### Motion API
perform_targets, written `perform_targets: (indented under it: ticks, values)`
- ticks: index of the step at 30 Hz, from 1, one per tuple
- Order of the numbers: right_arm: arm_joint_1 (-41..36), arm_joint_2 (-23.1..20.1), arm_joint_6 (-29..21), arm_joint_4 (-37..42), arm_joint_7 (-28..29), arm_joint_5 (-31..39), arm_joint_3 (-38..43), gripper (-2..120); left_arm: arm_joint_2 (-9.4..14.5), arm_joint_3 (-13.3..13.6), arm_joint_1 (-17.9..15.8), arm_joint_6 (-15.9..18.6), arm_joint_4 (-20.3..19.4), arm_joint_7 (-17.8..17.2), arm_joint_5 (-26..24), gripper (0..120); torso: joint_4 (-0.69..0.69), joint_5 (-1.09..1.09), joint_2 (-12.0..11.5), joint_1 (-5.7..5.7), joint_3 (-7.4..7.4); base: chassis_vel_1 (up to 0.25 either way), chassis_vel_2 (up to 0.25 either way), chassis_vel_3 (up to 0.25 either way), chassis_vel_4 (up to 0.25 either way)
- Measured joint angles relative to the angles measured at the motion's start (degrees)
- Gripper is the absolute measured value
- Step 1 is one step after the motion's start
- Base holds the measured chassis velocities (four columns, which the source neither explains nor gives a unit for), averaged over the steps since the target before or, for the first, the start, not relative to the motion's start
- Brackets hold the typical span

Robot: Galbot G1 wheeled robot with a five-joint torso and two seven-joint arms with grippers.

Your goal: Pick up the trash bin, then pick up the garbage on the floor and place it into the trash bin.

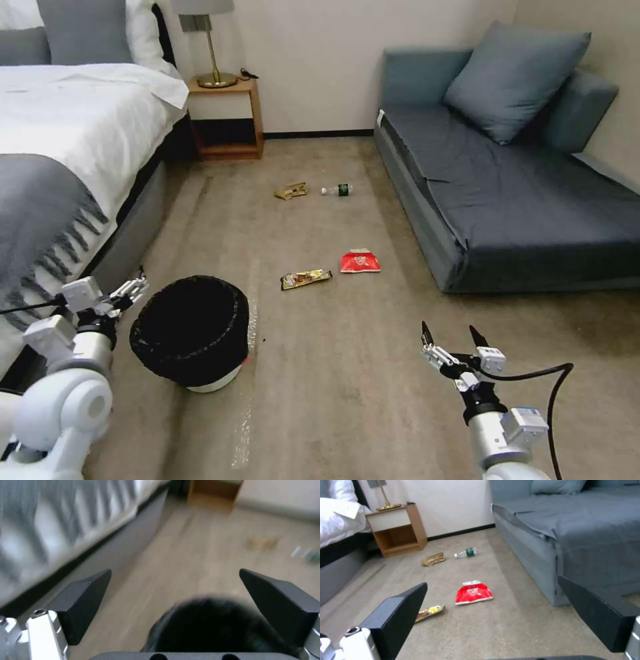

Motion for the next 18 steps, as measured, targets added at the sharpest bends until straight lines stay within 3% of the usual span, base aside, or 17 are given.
perform_targets:
  ticks: [1, 2, 3, 8, 15, 18]
  values:
    - [-0.04, 0.02, 0.25, -0.16, 0.0, -0.02, 0.05, 100, 0.58, -0.01, -0.18, 2.21, 0.06, -0.77, -0.65, 97, 0.0, 0.0, 0.0, 0.0, 0.0, 0.0, 0.0, 0.0, 0.0]
    - [-0.04, 0.02, 0.25, -0.16, 0.0, -0.02, 0.05, 100, 0.58, -0.01, -0.18, 2.21, 0.06, -0.77, -0.65, 97, 0.0, 0.0, 0.0, 0.0, 0.0, 0.0, 0.0, 0.0, 0.0]
    - [-0.05, 0.09, 0.81, -0.62, 0.0, -0.04, 0.23, 100, 1.69, 0.06, -0.63, 6.83, 0.65, -1.56, -1.64, 100, 0.01, 0.01, 0.0, 0.0, 0.0, 0.0, 0.0, 0.0, 0.0]
    - [0.22, 0.21, 1.12, -0.81, 0.0, -0.05, 0.35, 100, 1.01, 1.17, -2.3, 10.05, 3.14, -1.6, -3.45, 100, 0.0, 0.01, 0.0, 0.0, 0.0, 0.0, 0.0, 0.0, 0.0]
    - [0.48, 0.28, 1.56, -1.21, -0.01, -0.05, 0.66, 100, -0.17, 2.17, -3.5, 10.42, 7.1, -1.4, -3.83, 100, 0.0, 0.01, 0.0, 0.0, 0.0, 0.0, 0.0, 0.0, 0.0]
    - [0.5, 0.28, 2.14, -1.97, -0.07, -0.04, 0.93, 100, -1.74, 2.74, -4.46, 9.51, 10.16, -1.16, -3.72, 100, 0.0, 0.01, 0.0, 0.0, 0.0, 0.0, 0.0, 0.0, 0.0]
